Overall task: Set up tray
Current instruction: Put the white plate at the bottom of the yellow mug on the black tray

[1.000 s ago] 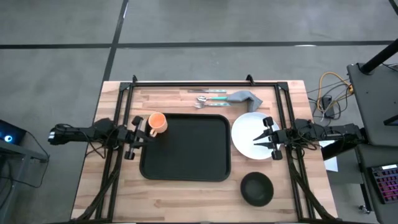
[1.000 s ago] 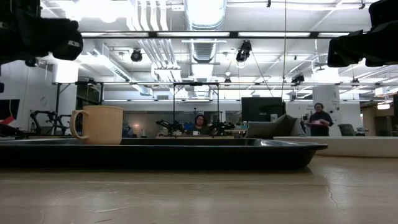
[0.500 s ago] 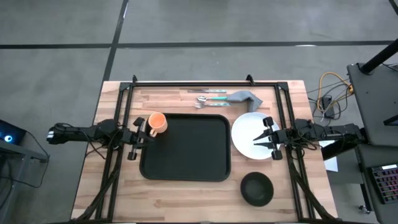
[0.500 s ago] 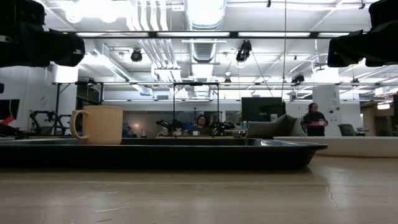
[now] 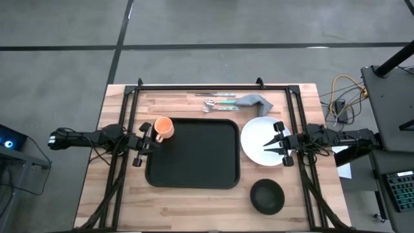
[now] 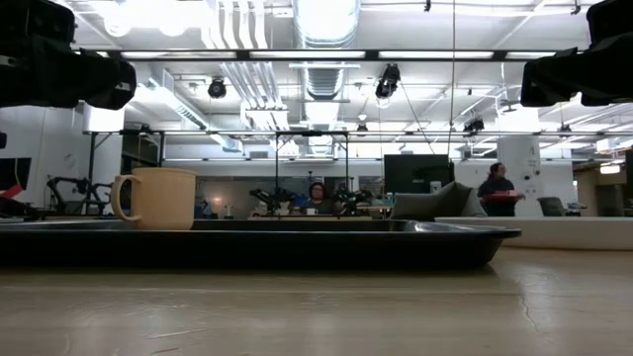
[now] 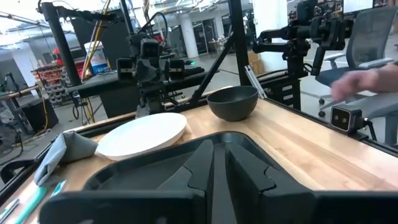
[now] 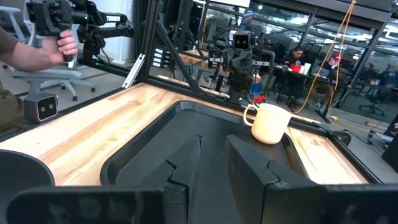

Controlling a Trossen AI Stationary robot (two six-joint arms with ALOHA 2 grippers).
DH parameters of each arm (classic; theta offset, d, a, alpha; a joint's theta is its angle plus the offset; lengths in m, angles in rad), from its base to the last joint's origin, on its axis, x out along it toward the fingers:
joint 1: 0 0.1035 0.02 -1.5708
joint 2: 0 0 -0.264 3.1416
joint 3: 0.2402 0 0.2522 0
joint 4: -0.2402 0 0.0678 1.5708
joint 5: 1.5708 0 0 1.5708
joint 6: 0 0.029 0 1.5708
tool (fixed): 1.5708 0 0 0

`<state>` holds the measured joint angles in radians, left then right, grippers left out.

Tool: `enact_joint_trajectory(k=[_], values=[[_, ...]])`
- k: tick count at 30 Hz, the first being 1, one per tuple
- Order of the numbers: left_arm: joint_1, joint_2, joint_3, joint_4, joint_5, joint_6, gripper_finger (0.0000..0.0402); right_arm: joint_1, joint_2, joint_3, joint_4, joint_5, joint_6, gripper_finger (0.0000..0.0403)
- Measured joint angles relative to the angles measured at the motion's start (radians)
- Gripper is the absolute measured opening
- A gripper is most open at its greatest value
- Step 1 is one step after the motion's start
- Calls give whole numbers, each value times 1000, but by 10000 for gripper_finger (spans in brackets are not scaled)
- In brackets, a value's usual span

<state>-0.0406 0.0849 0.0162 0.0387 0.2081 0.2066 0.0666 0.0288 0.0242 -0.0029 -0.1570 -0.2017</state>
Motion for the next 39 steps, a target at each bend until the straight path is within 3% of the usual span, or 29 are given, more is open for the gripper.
enact_joint_trajectory(k=[9,17,21,27,32,39], values=[[0,0,-3,4,0,-3,22,0,0,0,0,0,-6,68],[0,2,-3,4,0,-3,22,0,0,0,8,1,-167,68],[0,2,-4,4,0,-3,22,1,0,0,113,0,-217,68],[0,2,-4,4,0,-3,22,1,0,0,264,-1,-117,68],[0,2,-4,3,0,-3,22,1,0,0,382,-1,-125,68],[0,1,-4,3,0,-3,22,1,0,0,510,-1,82,68]])
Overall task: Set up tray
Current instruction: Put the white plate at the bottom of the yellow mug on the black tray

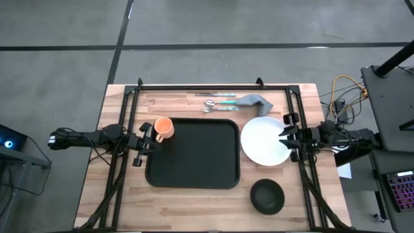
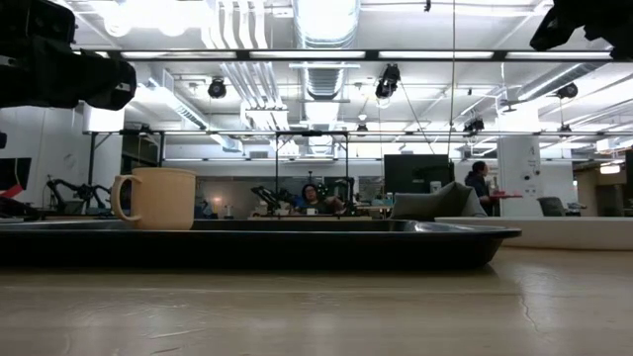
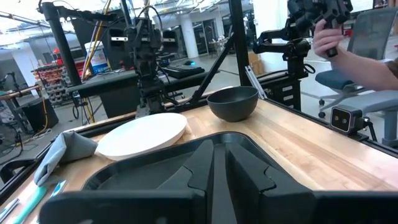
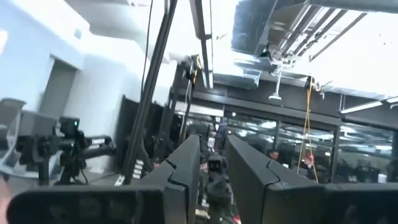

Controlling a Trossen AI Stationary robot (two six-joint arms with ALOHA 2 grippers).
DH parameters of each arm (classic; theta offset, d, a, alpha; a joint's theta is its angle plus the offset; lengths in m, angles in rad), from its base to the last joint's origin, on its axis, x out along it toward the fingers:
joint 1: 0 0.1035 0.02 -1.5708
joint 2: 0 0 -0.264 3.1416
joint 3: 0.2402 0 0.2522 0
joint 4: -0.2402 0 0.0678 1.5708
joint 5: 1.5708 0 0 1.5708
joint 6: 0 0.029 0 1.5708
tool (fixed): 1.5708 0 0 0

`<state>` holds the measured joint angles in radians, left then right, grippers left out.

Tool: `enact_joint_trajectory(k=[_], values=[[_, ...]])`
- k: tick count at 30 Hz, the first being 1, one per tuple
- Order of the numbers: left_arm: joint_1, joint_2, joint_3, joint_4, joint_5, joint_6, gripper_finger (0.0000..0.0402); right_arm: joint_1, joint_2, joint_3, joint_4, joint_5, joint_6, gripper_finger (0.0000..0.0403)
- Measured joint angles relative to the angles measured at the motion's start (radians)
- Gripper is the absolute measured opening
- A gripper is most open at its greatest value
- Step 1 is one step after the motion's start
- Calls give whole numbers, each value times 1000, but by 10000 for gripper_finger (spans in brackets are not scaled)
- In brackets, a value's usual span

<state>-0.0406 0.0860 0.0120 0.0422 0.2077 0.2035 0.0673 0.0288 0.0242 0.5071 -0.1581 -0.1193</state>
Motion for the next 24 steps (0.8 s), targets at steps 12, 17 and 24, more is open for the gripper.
enact_joint_trajectory(k=[12,17,24], values=[[0,0,0,-1,0,0,22,0,7,0,5,1,-68,68],[0,0,0,-1,0,0,22,0,37,22,-40,4,-58,68],[0,0,0,-1,0,0,22,0,157,231,-400,125,-35,85]])
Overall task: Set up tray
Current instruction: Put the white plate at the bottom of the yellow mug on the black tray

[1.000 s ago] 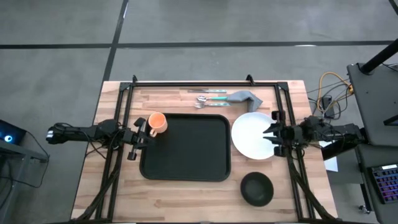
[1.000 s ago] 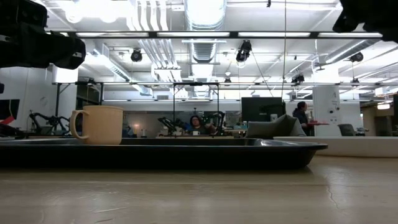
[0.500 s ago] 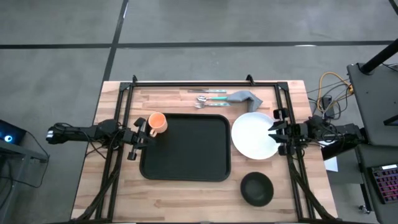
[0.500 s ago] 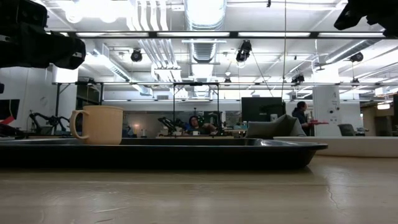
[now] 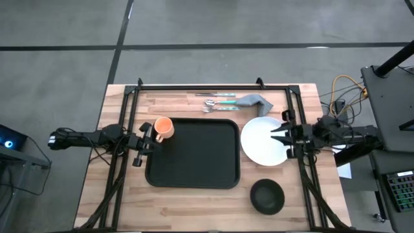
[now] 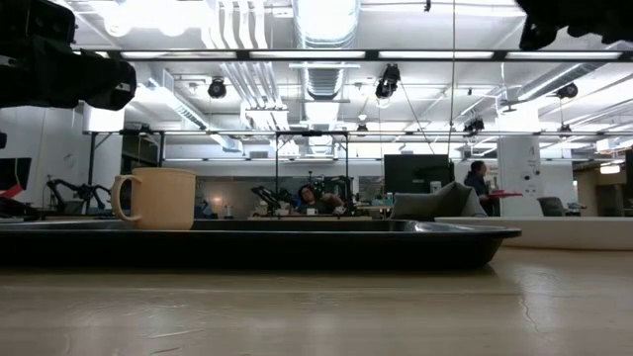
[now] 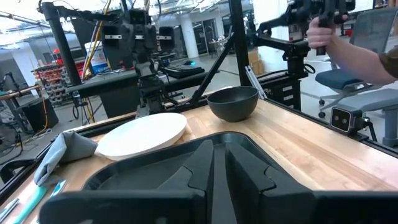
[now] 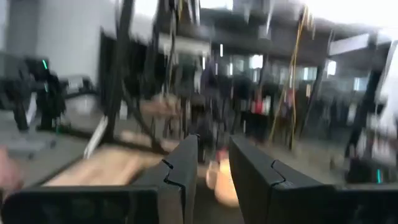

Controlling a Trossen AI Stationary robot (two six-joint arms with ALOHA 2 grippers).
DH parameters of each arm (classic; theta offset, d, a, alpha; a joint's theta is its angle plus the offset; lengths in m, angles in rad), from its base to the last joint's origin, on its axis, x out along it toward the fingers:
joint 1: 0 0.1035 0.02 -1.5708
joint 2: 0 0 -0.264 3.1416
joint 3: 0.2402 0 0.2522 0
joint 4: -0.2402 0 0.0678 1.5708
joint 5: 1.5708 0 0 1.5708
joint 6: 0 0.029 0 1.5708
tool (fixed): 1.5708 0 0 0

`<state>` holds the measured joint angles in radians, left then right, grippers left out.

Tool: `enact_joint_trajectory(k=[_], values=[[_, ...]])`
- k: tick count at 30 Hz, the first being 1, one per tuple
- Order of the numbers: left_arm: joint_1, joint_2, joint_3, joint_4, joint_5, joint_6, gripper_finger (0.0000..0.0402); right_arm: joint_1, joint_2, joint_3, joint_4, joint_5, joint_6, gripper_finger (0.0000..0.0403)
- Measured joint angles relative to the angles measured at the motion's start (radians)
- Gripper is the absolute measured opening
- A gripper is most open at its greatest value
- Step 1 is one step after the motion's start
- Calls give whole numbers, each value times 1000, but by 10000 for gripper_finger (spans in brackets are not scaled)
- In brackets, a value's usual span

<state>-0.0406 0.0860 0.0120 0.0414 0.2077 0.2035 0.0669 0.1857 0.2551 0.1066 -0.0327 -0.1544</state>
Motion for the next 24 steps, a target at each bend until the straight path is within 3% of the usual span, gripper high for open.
enact_joint_trajectory(k=[4,14,18,24], values=[[0,0,0,0,0,0,22,0,111,144,-233,40,126,90],[0,0,0,0,0,0,22,0,391,449,-740,20,512,86],[0,0,0,0,0,0,22,0,500,540,-955,-71,652,80],[0,0,0,0,0,0,22,1,649,644,-1078,-236,698,81]])
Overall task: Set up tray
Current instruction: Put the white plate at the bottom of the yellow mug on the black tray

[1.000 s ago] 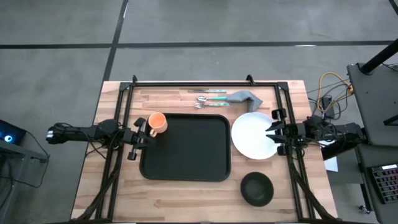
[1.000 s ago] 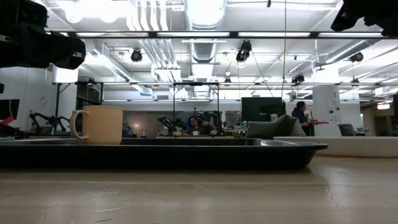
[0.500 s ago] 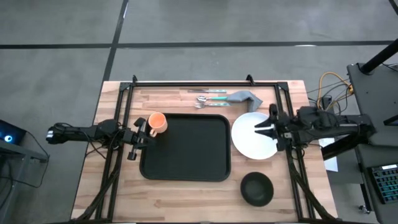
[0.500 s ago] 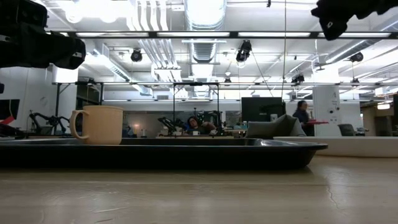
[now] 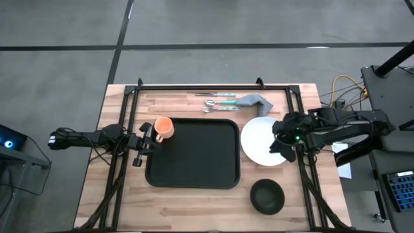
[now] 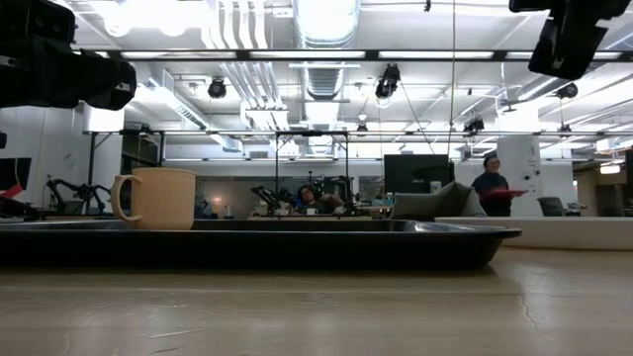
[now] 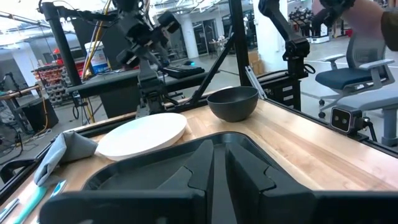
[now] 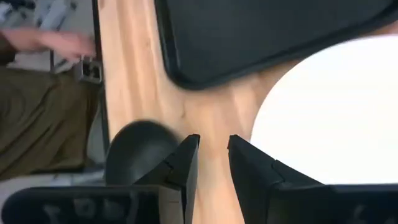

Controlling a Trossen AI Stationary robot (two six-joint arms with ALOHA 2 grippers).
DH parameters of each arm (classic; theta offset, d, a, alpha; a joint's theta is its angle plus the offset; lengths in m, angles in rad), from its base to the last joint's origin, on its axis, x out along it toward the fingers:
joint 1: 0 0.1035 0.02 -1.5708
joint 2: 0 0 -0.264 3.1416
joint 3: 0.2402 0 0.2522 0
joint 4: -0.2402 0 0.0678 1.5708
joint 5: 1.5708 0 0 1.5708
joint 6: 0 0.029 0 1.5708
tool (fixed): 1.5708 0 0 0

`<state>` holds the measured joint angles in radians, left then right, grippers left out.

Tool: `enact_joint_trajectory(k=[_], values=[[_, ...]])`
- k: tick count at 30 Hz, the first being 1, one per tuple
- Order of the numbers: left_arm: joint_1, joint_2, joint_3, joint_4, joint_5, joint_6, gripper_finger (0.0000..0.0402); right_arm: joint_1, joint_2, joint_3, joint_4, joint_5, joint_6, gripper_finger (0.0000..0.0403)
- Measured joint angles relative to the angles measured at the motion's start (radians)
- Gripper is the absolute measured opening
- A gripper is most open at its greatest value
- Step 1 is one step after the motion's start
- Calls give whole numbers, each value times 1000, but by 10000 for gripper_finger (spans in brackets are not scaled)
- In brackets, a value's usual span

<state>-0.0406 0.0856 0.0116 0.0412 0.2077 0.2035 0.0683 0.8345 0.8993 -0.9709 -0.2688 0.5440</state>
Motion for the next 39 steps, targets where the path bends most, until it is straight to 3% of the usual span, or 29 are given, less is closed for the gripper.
enact_joint_trajectory(k=[6,16,18,21,25,29,34,39], values=[[0,0,0,0,0,0,22,18,84,96,-38,-186,-100,83],[0,0,0,0,0,0,22,45,128,175,-4,-169,-8,80],[0,0,0,0,0,0,22,84,130,176,-26,-114,-15,76],[0,1,0,0,0,0,22,177,143,173,-129,63,-20,72],[0,0,0,0,0,0,22,348,189,172,-277,275,111,68],[0,1,0,0,0,0,22,538,230,165,-293,441,214,69],[0,1,0,0,0,0,22,676,270,138,-297,505,346,75],[0,1,0,0,0,0,22,736,293,78,-294,571,433,81]])
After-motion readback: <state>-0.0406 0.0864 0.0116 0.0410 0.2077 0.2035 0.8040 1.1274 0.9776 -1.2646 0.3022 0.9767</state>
